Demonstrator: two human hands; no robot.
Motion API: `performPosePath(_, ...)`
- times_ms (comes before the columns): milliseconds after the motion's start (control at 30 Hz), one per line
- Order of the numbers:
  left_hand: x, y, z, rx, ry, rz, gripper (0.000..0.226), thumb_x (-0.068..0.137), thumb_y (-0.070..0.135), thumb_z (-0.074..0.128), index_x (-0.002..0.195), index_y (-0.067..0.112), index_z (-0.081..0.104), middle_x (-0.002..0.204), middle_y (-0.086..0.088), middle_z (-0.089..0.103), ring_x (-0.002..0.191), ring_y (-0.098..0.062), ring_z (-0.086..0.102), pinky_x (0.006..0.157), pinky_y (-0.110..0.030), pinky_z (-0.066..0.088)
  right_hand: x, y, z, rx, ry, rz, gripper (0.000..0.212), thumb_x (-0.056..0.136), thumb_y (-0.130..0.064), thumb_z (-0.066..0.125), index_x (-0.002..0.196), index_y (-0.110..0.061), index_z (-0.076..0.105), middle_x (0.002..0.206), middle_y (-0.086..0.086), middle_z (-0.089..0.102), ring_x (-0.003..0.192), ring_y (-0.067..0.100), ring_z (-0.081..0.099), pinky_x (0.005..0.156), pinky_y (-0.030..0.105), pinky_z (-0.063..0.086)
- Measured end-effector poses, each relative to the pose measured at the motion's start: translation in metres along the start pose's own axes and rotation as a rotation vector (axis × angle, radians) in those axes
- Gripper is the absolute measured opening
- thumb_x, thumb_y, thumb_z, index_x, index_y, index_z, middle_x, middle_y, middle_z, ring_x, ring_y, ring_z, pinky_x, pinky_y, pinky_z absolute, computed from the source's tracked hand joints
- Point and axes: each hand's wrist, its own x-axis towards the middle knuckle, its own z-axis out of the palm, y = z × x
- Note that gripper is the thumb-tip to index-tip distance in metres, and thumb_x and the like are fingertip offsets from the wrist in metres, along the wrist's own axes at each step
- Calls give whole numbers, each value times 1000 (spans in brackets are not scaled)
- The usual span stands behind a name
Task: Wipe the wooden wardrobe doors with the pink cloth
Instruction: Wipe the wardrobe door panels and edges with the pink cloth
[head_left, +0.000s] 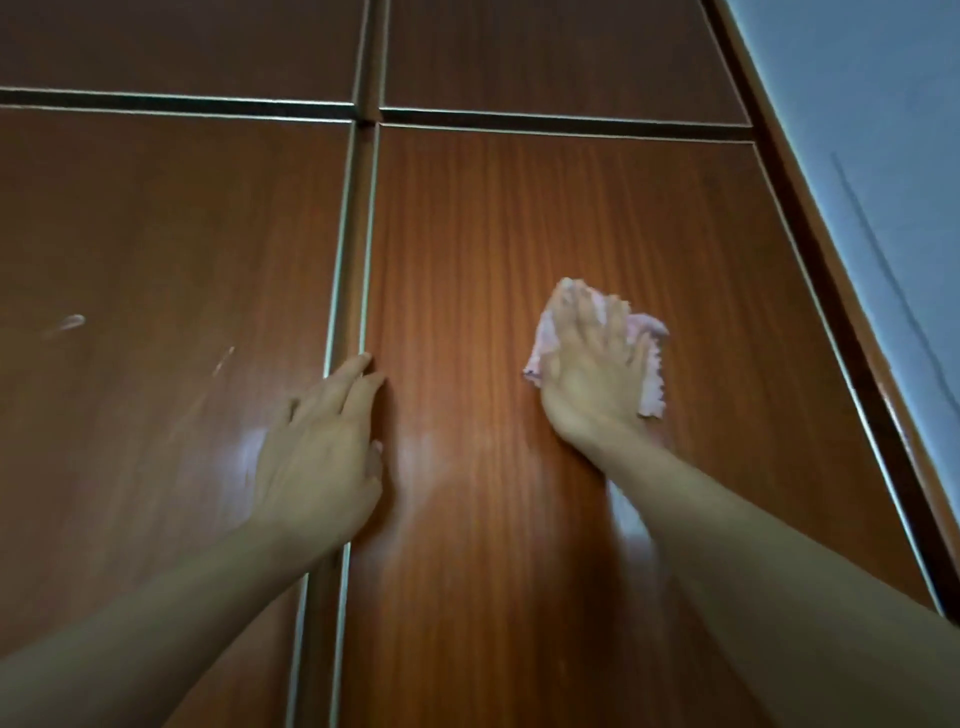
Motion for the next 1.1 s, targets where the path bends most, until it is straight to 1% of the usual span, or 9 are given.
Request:
performPosePath(100,-20,-17,7,36,11,23,65,74,11,61,136,9,41,148,-7,37,128,-25,44,102,-42,21,-63,-66,25,-12,-62,-414,66,87,-37,22,152,-24,21,159,-6,20,147,30,9,115,58,11)
performPosePath(267,-56,-22,13,-30,-14,80,63,68,19,49,130,5,47,136,-10,50,125,-25,41,95,-43,23,-142,-60,25,-103,-220,-798,63,92,-39,36,151,-24,21,159,-6,19,148,28,9,115,52,2)
performPosePath(400,-64,-30,10,-23,-63,105,81,61,16,69,135,7,39,140,-8,45,127,-25,31,99,-43,20,-63,-74,15,-74,-248,-569,65,92,-50,15,153,-32,3,161,-13,-2,148,20,-9,116,48,-8)
performPosePath(533,-72,-29,11,-129,-103,67,91,69,18,69,145,8,20,151,-9,27,139,-27,21,111,-46,19,-24,-101,18,-30,-219,-351,58,101,-37,23,152,-30,-3,160,-11,-9,147,21,-14,115,48,-11)
performPosePath(700,-99,-27,21,-188,-103,6,89,69,16,67,143,5,17,149,-16,28,138,-31,26,106,-55,30,-149,-80,31,-100,-137,-582,60,94,-36,28,152,-24,16,160,-6,11,148,28,3,115,45,-8)
performPosePath(800,-110,-15,17,-159,-102,50,72,72,24,43,140,4,27,148,-18,31,136,-32,29,104,-57,30,-200,-67,34,-107,-196,-669,61,92,-35,37,150,-25,22,159,-4,17,147,29,8,116,50,1)
performPosePath(900,-110,5,19,-92,-127,116,78,66,15,59,139,2,32,145,-18,38,134,-33,34,103,-58,26,-190,-60,31,-4,-271,-687,57,92,-37,35,148,-27,29,158,-3,22,147,24,7,116,48,-3)
performPosePath(1000,-102,30,22,-54,-141,96,81,63,4,60,139,5,32,145,-15,38,135,-31,33,105,-58,26,-158,-13,16,-43,-170,-440,60,91,-39,31,149,-26,24,158,-5,22,146,27,14,115,51,5)
performPosePath(1100,-97,51,26,2,-163,108,78,62,0,60,137,10,40,145,-13,38,134,-32,34,103,-60,26,-129,86,-8,-93,-104,-79,63,93,-45,15,153,-30,1,161,-7,1,148,24,-2,118,50,-2)
